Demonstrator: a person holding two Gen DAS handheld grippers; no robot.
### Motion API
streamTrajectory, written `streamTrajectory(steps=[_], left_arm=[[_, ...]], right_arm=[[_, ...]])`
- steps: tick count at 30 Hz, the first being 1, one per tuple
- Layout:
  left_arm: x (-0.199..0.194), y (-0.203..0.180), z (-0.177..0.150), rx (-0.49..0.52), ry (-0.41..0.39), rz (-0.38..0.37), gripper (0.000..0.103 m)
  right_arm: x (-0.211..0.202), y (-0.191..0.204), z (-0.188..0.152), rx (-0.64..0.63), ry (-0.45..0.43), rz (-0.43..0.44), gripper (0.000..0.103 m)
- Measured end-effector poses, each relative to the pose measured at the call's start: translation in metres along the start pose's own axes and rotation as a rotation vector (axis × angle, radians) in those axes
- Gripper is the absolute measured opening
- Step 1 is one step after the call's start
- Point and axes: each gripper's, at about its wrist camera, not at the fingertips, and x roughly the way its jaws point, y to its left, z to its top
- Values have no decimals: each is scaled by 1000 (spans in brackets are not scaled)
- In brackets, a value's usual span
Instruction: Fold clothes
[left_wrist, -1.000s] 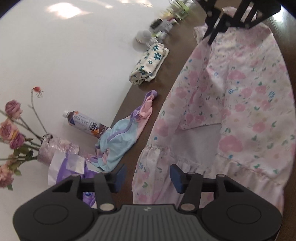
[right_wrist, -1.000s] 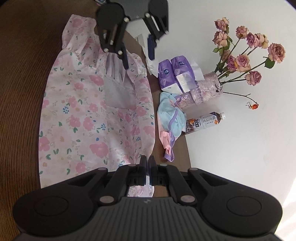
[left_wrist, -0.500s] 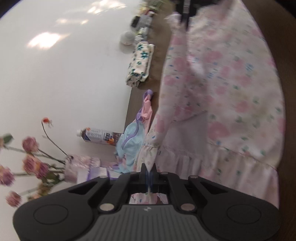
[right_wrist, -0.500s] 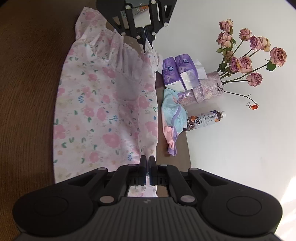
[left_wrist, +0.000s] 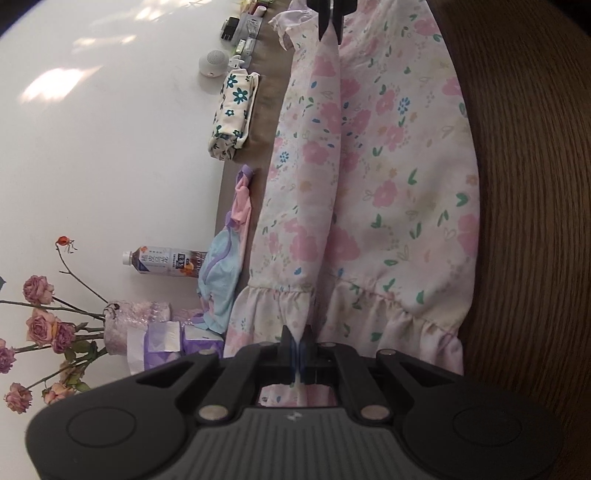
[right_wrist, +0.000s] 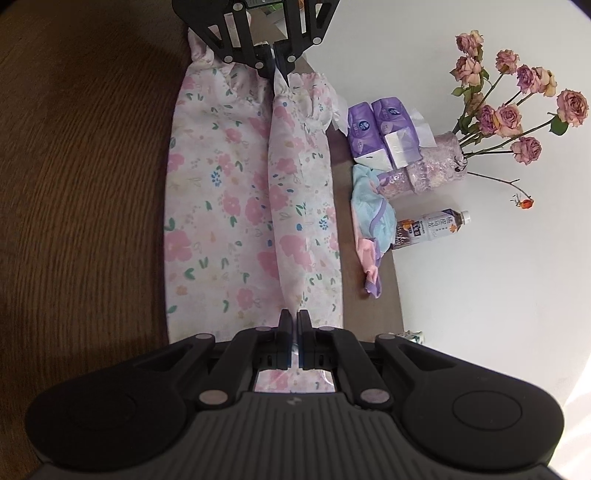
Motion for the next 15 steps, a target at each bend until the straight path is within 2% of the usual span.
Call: streamTrajectory(steps=[15], left_arm=[[-9,-10,2,-1,11,7,3]], right_arm=[[-2,14,-1,-3,11,-20,3]])
